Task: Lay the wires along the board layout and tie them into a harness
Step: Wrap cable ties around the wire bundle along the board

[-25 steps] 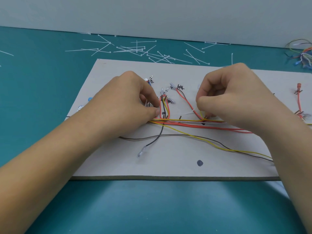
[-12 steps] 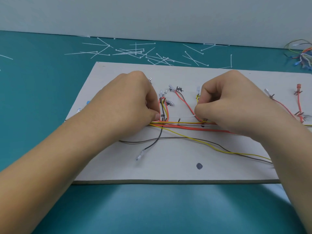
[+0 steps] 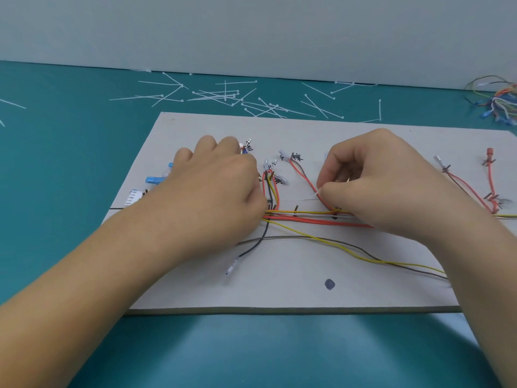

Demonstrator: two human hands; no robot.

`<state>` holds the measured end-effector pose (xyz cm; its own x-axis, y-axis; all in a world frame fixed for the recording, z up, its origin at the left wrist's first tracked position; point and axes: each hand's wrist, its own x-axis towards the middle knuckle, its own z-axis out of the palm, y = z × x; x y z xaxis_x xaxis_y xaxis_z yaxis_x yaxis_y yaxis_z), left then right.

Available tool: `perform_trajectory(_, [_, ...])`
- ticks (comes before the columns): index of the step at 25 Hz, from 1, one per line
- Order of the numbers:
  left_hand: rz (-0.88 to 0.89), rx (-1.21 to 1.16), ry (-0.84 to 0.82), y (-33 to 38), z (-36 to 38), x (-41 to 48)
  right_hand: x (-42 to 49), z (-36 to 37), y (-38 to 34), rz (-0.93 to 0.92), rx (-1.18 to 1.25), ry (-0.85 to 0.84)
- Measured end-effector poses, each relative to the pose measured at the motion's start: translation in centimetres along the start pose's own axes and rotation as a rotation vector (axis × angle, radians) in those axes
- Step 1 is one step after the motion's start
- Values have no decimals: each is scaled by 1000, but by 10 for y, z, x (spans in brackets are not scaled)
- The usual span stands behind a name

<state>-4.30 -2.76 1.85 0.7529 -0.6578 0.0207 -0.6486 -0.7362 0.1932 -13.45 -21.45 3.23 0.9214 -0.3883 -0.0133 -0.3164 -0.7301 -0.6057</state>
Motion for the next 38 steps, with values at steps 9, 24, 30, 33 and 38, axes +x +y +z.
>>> perform_trajectory(9, [227, -545, 161, 0, 0, 0, -3, 21, -5, -155, -37, -13])
perform_trajectory(24, [47, -1006, -12, -13, 3, 8, 5, 22, 4, -98, 221, -49])
perform_trajectory(30, [103, -895, -21, -19, 1, 8, 3, 20, 3, -145, 216, -62])
perform_trajectory(33, [98, -869, 23, -17, 6, 10, 3, 19, 3, -147, 225, -53])
perform_trajectory(38, [94, -865, 16, -20, 7, 11, 4, 21, 4, -152, 207, -43])
